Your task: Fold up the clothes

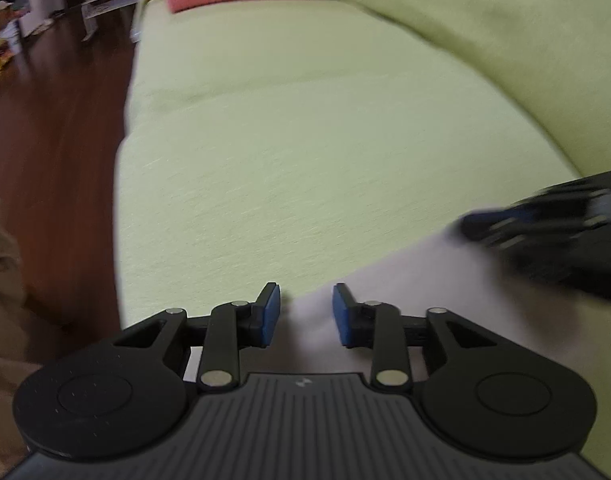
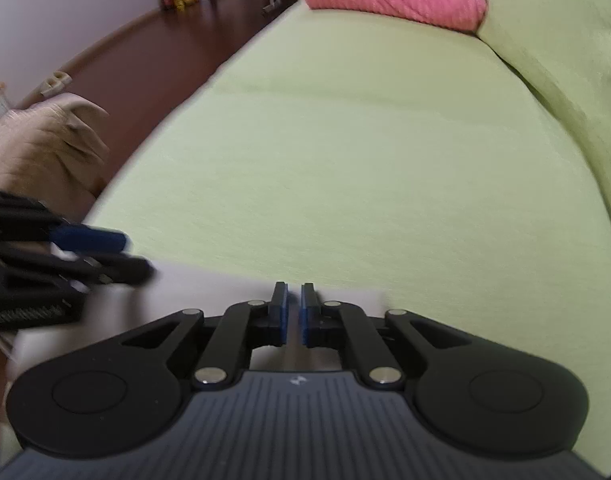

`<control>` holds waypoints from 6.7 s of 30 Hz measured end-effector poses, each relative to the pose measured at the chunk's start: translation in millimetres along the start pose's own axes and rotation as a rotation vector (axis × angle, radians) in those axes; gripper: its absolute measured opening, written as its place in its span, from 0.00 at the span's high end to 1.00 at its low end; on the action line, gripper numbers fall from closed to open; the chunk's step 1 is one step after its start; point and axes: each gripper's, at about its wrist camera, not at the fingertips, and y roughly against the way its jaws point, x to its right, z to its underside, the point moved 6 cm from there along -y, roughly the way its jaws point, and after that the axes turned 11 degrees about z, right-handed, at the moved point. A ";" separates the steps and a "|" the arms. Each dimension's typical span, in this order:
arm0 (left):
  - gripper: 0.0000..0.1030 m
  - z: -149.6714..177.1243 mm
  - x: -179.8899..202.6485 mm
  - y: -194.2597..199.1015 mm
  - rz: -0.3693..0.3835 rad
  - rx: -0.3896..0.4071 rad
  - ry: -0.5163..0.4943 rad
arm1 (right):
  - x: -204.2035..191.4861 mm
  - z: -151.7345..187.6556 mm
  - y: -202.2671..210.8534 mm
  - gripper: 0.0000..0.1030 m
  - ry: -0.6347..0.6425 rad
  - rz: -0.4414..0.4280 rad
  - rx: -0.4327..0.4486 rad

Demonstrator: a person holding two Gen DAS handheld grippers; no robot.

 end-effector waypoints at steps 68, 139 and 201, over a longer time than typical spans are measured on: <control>0.32 167.2 76.5 143.0 -0.085 0.027 -0.021 | 33.4 166.9 152.5 0.66 -0.583 -0.060 -0.109; 0.99 88.2 87.9 149.6 0.028 -0.127 -1.363 | 25.8 125.2 104.3 0.90 -1.521 -0.172 -0.092; 0.54 -123.9 -12.1 25.4 0.861 0.034 -1.627 | -184.3 -12.0 73.0 0.99 -1.530 1.090 0.161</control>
